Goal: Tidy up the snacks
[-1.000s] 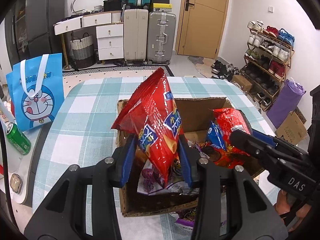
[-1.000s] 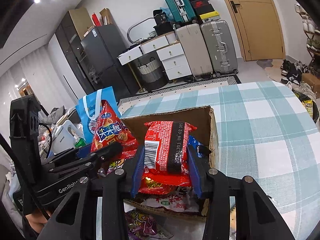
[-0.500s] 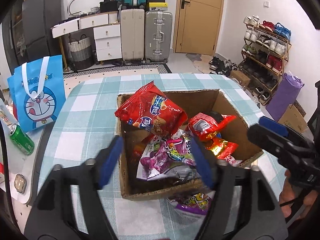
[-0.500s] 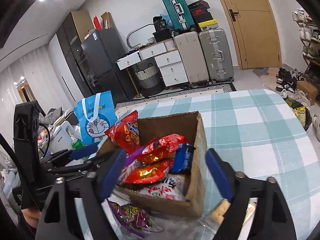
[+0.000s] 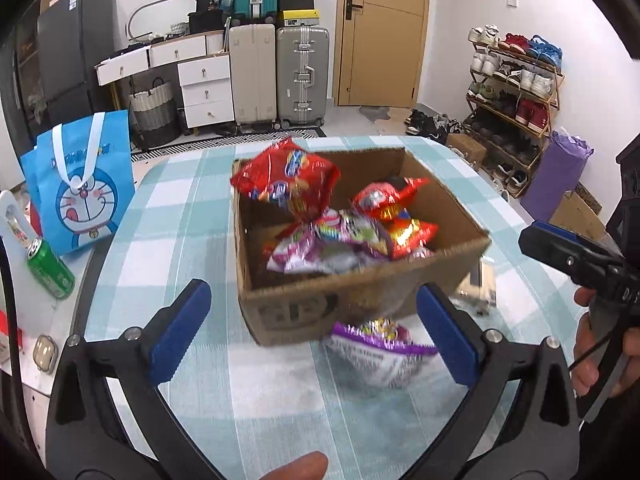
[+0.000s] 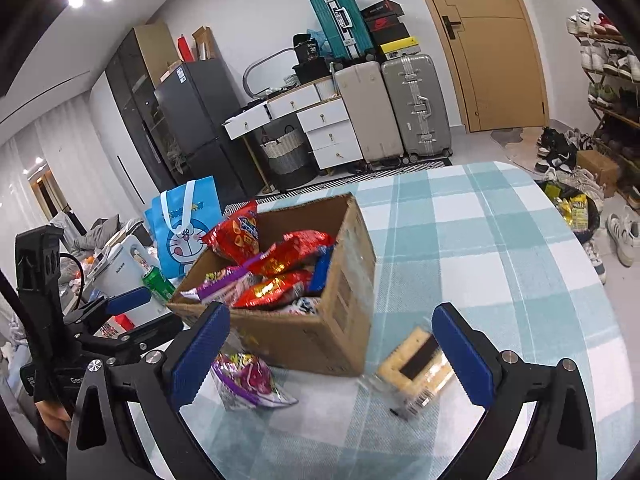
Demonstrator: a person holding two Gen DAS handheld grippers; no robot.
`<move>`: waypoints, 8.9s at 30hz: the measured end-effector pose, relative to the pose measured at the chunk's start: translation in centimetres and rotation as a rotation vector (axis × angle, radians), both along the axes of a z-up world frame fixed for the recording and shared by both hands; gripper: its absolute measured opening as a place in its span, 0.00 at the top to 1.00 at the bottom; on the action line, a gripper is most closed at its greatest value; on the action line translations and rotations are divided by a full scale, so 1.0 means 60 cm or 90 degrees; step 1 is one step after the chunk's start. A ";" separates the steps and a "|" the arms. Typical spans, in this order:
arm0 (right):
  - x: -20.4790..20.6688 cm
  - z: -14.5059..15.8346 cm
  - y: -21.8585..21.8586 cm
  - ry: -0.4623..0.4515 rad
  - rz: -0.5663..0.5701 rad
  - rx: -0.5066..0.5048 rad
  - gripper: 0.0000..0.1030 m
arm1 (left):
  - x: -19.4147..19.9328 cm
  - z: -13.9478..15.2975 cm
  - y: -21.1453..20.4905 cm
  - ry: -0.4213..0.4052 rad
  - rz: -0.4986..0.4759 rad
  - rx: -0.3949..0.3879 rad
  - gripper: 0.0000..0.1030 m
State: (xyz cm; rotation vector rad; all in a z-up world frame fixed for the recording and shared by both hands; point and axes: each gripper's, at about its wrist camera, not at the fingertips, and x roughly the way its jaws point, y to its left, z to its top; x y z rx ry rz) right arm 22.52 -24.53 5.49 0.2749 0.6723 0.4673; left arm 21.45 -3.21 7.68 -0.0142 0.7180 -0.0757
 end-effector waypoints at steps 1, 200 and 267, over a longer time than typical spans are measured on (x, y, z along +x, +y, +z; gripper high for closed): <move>-0.007 -0.004 -0.005 0.002 -0.005 -0.005 0.01 | -0.007 -0.003 0.001 0.002 0.000 0.000 0.00; 0.026 0.034 0.123 -0.063 0.062 -0.070 0.43 | 0.037 0.085 0.025 -0.065 0.004 -0.076 0.61; -0.122 -0.017 0.058 -0.176 0.075 -0.007 0.01 | -0.153 -0.050 0.042 -0.147 0.010 -0.033 0.01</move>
